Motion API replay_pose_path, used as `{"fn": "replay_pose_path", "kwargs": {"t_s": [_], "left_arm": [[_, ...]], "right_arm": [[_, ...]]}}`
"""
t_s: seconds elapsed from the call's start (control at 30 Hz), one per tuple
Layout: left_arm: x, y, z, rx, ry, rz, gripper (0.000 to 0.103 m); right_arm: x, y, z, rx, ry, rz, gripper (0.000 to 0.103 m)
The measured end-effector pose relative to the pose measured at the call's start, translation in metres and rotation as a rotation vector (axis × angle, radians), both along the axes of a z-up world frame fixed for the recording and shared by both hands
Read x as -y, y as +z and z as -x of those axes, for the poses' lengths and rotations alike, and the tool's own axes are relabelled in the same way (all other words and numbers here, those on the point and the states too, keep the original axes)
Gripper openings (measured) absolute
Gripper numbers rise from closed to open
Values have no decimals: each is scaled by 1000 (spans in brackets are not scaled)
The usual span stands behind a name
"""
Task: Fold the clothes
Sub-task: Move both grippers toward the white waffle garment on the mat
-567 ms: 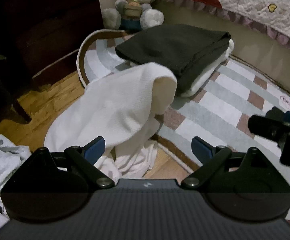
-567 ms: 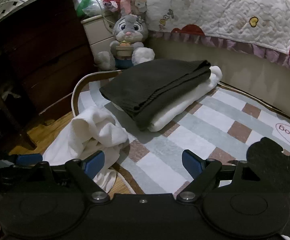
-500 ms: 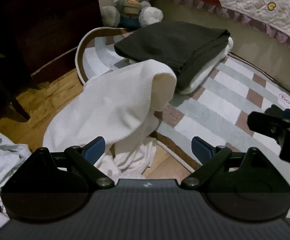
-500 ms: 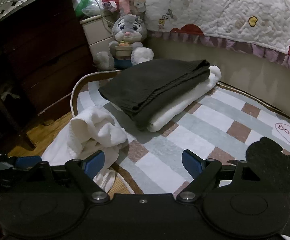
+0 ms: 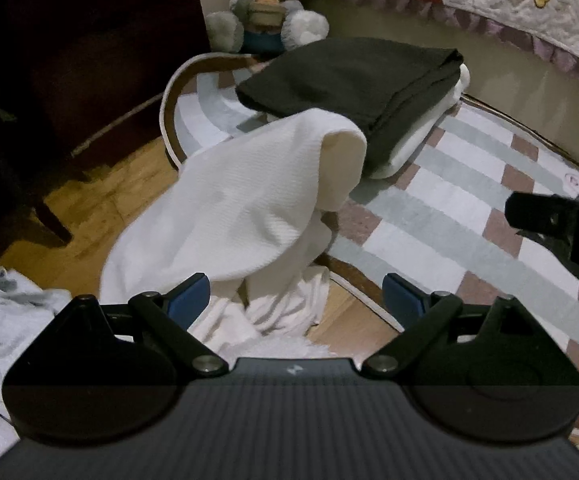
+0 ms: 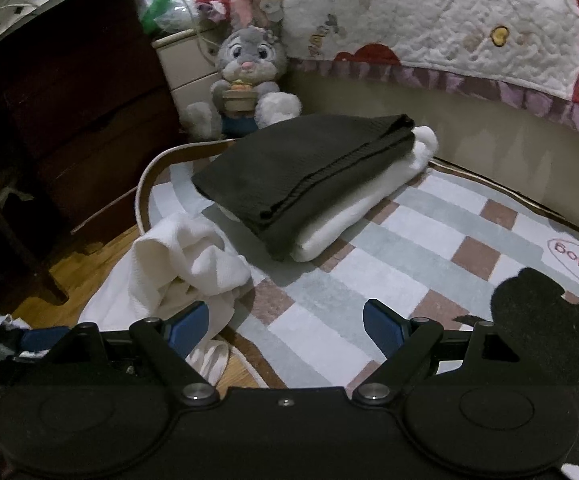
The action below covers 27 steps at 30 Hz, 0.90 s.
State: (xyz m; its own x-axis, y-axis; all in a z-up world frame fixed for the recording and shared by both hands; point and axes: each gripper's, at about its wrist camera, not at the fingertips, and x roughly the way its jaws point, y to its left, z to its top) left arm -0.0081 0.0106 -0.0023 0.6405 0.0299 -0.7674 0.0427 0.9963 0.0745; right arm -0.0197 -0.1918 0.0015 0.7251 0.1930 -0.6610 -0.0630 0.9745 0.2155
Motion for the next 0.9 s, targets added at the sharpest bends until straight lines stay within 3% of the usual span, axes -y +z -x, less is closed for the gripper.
{"fn": "replay_pose_path", "kwargs": {"t_s": [0.33,0.9], "left_arm": [[2,2,7,22,-27,19,94],[-16,1,6,13,18,44,94]], "right_arm": [[0,1,-3,-13,-15,-28,87],[-1,-5,-4,-36,-15,-31,88]]}}
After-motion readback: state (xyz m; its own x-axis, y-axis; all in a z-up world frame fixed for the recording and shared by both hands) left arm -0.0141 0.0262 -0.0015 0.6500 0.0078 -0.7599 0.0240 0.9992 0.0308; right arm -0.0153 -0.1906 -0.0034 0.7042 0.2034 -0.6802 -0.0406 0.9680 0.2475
